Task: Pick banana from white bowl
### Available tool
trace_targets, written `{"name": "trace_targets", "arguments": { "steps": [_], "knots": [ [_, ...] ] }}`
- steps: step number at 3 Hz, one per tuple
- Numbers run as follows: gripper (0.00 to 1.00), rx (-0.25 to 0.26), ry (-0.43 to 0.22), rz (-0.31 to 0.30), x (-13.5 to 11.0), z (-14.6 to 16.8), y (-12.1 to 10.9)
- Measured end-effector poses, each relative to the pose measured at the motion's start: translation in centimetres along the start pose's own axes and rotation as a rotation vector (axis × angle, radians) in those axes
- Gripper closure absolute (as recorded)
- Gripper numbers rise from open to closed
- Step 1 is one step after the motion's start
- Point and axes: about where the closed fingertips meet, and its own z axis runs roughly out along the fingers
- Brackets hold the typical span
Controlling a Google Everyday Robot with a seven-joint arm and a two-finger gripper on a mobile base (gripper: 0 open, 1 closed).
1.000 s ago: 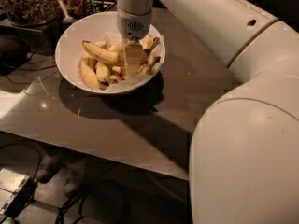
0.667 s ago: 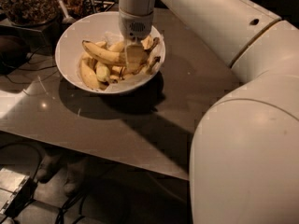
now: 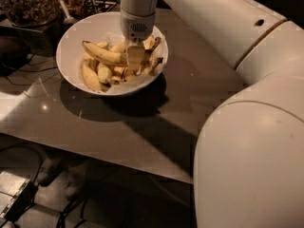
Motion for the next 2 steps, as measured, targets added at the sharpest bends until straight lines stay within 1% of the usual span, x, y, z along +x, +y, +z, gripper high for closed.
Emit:
{"name": "trace_targets", "arguments": {
  "steps": [1, 2],
  "knots": [
    [1.00, 0.056, -0.057, -0.028, -0.3, -2.2, 1.6],
    [1.00, 0.115, -0.120, -0.060, -0.4, -5.3, 4.7]
  ]
}}
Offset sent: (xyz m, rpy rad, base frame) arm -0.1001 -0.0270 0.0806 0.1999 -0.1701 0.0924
